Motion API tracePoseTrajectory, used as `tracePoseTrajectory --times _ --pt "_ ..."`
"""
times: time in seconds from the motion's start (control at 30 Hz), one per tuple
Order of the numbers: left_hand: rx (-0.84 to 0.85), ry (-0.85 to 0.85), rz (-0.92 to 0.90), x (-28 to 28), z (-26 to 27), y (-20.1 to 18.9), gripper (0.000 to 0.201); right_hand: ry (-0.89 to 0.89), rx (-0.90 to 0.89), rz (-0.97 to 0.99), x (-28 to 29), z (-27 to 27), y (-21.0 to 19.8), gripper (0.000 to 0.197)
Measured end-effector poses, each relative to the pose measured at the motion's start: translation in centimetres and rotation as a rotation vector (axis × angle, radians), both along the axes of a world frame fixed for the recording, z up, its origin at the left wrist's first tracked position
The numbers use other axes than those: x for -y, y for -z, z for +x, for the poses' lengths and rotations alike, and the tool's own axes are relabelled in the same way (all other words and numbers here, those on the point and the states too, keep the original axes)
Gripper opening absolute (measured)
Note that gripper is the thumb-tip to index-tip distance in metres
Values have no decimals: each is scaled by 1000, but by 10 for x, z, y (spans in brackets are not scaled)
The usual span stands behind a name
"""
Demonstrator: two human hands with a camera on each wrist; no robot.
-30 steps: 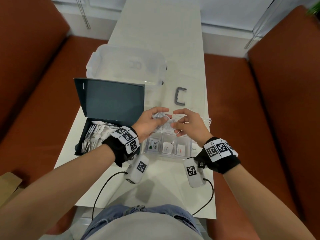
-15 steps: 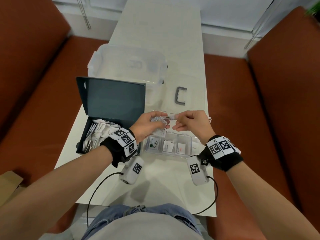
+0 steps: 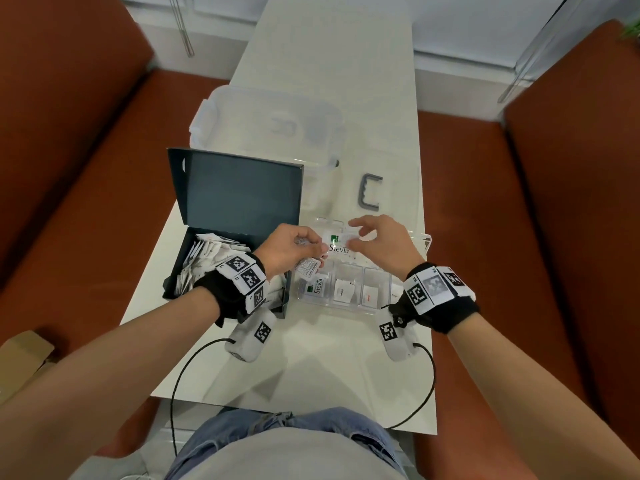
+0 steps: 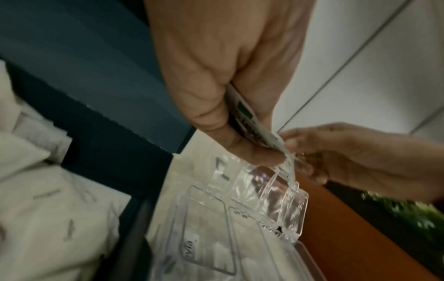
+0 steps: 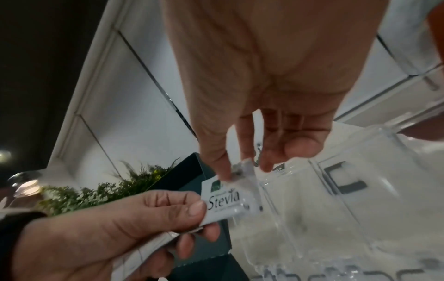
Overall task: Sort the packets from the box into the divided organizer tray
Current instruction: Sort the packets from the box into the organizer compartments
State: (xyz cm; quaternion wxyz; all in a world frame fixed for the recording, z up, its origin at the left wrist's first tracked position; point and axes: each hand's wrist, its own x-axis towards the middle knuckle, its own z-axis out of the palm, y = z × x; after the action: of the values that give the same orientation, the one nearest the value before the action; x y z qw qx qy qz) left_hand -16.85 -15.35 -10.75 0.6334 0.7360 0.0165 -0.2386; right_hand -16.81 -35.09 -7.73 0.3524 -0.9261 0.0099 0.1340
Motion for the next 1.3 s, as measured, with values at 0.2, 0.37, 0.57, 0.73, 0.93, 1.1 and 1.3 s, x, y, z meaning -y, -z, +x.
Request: tracePoseTrajectory --times 0.2,0.37,0.57,0.73,0.93,1.1,1.3 --pt "108 123 219 -10 6 -3 13 -224 -53 -32 -28 7 5 45" --pt "101 -45 209 -15 10 -6 19 -151 -202 -67 -46 10 26 26" --pt "43 -104 105 -16 6 -9 37 -216 -308 -217 -69 3 39 22" --pt "-10 -137 61 -17 5 -1 32 -239 -319 -374 -75 0 57 17" --pt "-23 -134 36 -24 4 4 30 -284 -238 -500 -74 -3 70 24" --pt "-80 -172 30 -24 6 4 31 -347 -200 -550 -75 -2 74 28" --pt "-63 -146 44 -24 4 2 32 -407 -165 -649 -76 -6 78 24"
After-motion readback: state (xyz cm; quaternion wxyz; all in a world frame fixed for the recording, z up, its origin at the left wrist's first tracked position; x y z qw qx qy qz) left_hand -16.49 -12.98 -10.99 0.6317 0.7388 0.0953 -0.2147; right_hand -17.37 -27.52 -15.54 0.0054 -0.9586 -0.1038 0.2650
